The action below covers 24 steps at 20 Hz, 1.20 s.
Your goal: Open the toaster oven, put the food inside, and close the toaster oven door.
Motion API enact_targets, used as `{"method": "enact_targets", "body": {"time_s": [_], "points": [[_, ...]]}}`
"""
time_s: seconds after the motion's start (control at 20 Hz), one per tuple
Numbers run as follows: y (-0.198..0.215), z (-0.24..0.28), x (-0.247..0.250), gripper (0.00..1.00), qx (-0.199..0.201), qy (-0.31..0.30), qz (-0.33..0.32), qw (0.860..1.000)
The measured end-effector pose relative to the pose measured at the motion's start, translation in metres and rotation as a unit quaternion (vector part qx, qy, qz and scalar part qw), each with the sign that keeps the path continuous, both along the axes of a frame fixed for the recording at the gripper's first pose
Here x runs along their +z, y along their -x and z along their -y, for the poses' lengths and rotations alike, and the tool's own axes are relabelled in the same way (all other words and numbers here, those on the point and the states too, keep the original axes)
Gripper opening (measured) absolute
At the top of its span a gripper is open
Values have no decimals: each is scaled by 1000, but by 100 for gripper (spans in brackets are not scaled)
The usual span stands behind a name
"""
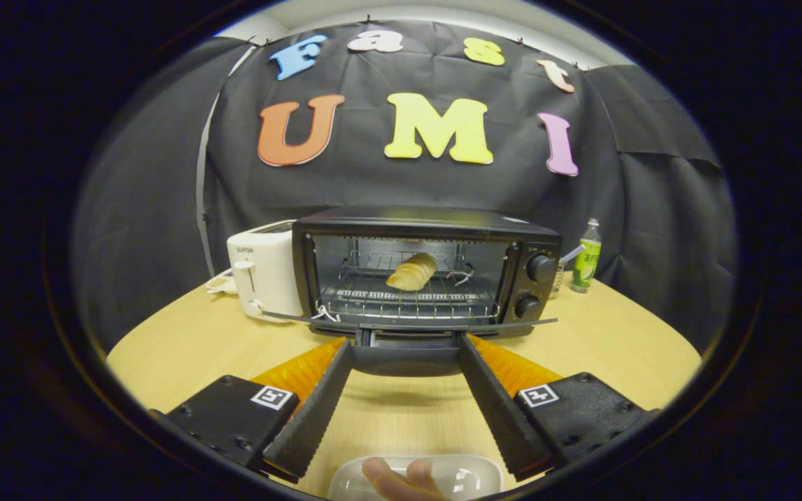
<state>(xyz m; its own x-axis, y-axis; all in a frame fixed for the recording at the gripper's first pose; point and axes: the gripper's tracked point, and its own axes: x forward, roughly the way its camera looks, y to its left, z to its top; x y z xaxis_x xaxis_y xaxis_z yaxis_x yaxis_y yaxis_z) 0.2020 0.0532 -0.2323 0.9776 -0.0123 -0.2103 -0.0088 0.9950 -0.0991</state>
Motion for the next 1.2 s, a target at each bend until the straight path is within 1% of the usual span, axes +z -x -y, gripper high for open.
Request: {"method": "enact_targets", "body": {"time_s": [0.3, 0.5, 0.6, 0.85, 1.05, 1.2], "points": [[-15, -3, 23, 100, 13, 1, 34, 999], [-17, -8, 44, 100, 24, -49, 35, 998], [-10, -4, 54, 100, 20, -53, 40, 998], [25, -2, 68, 100, 26, -52, 46, 997], [52, 11, 76, 100, 24, -30, 55, 998], [74, 14, 78, 100, 24, -22, 49, 998]]}}
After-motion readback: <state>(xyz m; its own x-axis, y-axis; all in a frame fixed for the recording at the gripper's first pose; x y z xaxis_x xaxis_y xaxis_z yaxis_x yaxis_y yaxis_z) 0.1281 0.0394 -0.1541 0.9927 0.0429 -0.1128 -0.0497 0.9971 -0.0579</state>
